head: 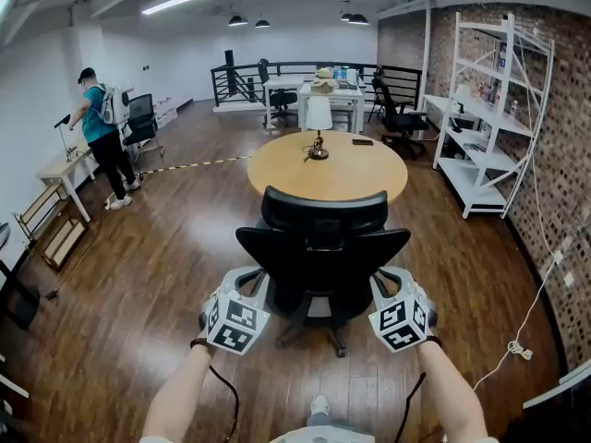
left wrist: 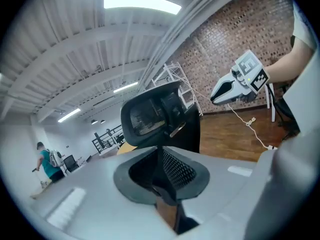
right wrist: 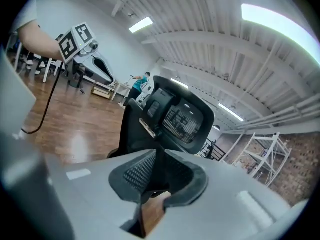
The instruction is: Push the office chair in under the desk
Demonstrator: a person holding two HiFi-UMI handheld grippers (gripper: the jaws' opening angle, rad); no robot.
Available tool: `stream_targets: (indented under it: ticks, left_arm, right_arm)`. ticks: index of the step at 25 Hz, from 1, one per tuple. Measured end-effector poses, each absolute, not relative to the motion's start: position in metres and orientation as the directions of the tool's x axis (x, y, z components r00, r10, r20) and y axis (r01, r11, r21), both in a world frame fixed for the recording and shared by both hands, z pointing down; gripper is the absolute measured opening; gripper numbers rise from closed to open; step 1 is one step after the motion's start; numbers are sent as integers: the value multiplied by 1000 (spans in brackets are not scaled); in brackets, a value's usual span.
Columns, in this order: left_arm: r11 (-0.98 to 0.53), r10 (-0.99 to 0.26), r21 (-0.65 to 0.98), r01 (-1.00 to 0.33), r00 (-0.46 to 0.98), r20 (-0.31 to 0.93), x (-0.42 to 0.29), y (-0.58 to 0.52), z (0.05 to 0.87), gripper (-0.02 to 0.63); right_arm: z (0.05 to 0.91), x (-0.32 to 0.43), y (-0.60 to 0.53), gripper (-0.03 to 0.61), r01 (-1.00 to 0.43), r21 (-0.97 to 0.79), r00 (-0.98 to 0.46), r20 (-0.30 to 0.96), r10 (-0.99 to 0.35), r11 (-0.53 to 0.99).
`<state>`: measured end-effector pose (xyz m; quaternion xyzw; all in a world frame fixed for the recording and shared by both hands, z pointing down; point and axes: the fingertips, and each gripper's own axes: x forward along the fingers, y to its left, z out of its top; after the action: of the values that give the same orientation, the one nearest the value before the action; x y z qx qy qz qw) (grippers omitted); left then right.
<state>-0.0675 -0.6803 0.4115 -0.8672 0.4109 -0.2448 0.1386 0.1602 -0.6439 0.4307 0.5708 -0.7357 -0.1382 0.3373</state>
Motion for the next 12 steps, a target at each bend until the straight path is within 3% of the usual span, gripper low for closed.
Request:
stream_targets:
  ticks: [5, 12]
  left_arm:
    - [-646, -761, -334, -686, 613, 212, -56, -627, 391, 26]
    - [-682, -731, -134, -719, 678, 81, -48, -562, 375, 17]
  right_arm:
    - [410, 131, -595, 0, -828, 475, -183, 272, -945, 297]
    - [387, 83, -533, 0, -889, 336, -270, 168, -948, 313]
